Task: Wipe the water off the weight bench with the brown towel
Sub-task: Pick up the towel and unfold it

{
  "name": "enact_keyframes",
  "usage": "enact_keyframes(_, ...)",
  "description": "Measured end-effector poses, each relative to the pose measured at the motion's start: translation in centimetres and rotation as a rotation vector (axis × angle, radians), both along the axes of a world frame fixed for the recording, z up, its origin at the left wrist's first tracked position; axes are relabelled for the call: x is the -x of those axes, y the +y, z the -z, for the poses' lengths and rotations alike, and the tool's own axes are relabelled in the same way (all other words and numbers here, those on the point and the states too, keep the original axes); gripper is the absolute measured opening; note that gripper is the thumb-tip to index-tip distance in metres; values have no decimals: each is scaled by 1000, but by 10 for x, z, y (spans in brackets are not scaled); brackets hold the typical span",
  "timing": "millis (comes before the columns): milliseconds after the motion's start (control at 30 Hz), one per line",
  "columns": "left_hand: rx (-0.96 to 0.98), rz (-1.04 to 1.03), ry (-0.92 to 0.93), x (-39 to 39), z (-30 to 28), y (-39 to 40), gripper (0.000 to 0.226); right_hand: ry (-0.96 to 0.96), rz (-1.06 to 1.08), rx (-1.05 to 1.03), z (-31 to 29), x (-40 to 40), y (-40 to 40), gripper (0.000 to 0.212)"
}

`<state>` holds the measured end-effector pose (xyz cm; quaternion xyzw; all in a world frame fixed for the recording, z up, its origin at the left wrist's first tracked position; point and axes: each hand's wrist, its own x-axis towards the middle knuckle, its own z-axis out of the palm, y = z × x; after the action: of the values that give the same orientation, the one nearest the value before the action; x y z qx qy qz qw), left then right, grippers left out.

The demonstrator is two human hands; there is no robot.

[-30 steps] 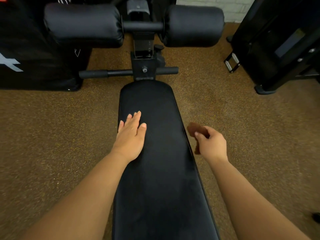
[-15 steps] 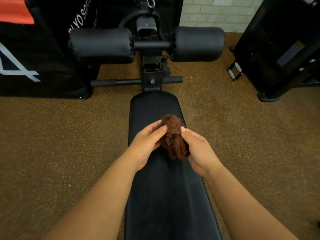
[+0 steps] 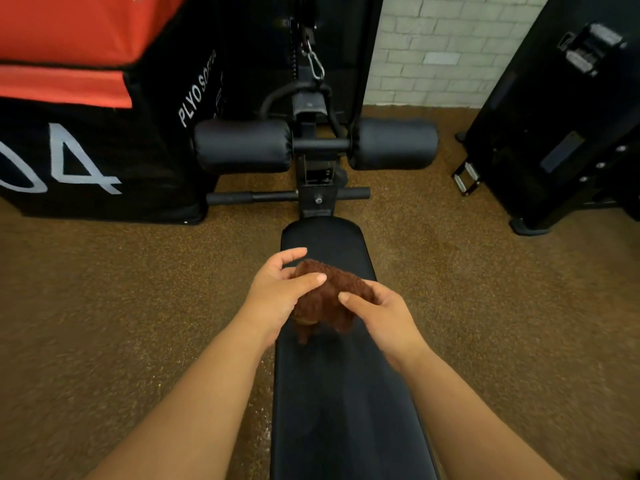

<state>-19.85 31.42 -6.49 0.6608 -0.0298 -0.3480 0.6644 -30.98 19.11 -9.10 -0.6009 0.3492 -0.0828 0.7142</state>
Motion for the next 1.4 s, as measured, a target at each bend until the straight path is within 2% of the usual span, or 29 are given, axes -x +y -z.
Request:
enact_keyframes(67,-56,55,-122,-7,-22,8,49,-13,18,24,-15,1,-3,24)
enact_keyframes(200,-363,311,-493,-20,-62,23,41,-55,6,68,-53,3,-8,19)
enact_keyframes(400,-517,413,-673,-25,-100,36,14,-71,-4,179,-97,4,-7,15)
enact_keyframes(600,-310,339,-576,-17,-131,40,10,-135,-26,188,-137,11,-6,15)
enact_keyframes(833,-24,152,-437,-4,-156,29,18,-188,-7,178,-177,21,-15,34)
enact_keyframes(1067,-13,103,-404,10,-172,-3,24,-227,-7,235,-195,28,-45,26)
enact_keyframes(1233,-58,68,-410,29,-177,-37,29,-215,-11,211,-204,36,-85,34)
enact_keyframes(1400,-63,27,-441,46,-189,-80,30,-189,-130,274,-215,51,-137,31)
